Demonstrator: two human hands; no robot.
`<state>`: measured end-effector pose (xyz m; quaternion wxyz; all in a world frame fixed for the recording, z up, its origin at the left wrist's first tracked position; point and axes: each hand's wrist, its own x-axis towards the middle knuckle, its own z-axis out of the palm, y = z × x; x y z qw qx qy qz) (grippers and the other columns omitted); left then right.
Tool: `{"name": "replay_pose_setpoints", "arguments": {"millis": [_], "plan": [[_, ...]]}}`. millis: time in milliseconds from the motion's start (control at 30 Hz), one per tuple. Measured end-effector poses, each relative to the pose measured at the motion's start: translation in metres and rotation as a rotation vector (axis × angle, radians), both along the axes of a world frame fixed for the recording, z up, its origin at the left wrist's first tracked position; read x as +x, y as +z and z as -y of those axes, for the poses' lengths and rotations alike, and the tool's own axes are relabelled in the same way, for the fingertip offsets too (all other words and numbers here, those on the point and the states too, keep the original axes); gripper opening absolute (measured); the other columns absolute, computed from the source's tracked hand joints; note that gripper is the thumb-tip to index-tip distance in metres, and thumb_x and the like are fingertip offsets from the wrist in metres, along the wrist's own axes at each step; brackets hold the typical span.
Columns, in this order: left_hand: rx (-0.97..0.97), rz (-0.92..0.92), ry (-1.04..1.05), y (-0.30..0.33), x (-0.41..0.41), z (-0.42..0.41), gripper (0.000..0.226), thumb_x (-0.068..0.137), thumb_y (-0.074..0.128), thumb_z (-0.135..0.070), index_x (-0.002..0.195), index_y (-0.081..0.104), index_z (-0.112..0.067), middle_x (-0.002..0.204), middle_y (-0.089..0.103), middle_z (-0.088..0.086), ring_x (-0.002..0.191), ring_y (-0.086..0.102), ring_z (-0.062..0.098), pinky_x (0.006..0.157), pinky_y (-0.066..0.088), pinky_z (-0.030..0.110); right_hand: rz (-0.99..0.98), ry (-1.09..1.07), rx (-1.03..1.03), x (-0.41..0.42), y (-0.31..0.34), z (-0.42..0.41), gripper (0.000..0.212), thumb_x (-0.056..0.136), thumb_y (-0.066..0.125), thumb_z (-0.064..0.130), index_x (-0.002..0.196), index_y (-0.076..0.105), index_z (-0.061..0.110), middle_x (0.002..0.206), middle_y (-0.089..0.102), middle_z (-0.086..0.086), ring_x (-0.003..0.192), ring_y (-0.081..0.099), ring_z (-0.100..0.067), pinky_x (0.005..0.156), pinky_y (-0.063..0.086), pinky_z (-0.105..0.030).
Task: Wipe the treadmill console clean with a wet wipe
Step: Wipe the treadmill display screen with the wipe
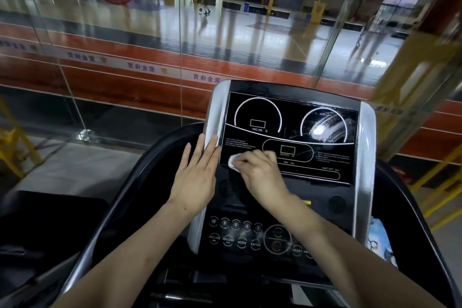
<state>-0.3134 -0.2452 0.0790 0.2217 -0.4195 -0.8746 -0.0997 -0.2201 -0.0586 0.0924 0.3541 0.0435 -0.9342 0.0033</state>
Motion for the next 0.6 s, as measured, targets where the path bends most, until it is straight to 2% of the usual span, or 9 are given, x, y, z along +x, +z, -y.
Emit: {"name": "replay_pose_setpoints", "arguments": {"millis": [133, 300, 400, 600], "plan": [[0.016, 0.021, 0.012, -0.002, 0.008, -0.001, 0.068, 0.096, 0.043, -0.016, 0.161, 0.026, -0.009, 0.174, 0.002, 0.008, 0.16, -0.009, 0.033, 0.129, 0.006, 0.056, 0.036, -0.001, -0.053, -0.005, -0.002, 0.01, 0.018, 0.096, 0.063, 0.021, 0.104, 0.078, 0.028, 0.105, 0.07, 0.013, 0.091, 0.061, -0.02, 0.08, 0.039, -0.04], [0.056, 0.018, -0.009, -0.001, 0.029, -0.02, 0.067, 0.096, 0.05, -0.015, 0.16, 0.03, -0.01, 0.173, 0.009, 0.013, 0.16, -0.004, 0.034, 0.128, 0.005, 0.061, 0.016, -0.087, -0.086, 0.042, -0.007, -0.041, 0.02, 0.092, 0.076, 0.011, 0.106, 0.078, 0.025, 0.105, 0.071, 0.01, 0.094, 0.064, -0.021, 0.083, 0.043, -0.044], [0.051, 0.045, -0.029, -0.002, 0.046, -0.037, 0.068, 0.096, 0.05, -0.016, 0.161, 0.029, -0.012, 0.173, 0.009, 0.014, 0.16, -0.007, 0.034, 0.127, 0.005, 0.062, -0.057, -0.153, -0.094, 0.076, -0.012, -0.075, 0.023, 0.086, 0.082, 0.008, 0.105, 0.08, 0.021, 0.104, 0.073, 0.006, 0.092, 0.066, -0.023, 0.085, 0.039, -0.043], [0.021, 0.075, -0.069, -0.002, 0.074, -0.066, 0.066, 0.097, 0.047, -0.018, 0.161, 0.029, -0.013, 0.173, 0.006, 0.015, 0.16, -0.009, 0.034, 0.128, 0.005, 0.06, -0.085, -0.265, -0.063, 0.134, -0.011, -0.134, 0.022, 0.086, 0.081, 0.008, 0.103, 0.08, 0.023, 0.102, 0.074, 0.004, 0.09, 0.069, -0.024, 0.084, 0.036, -0.041]]}}
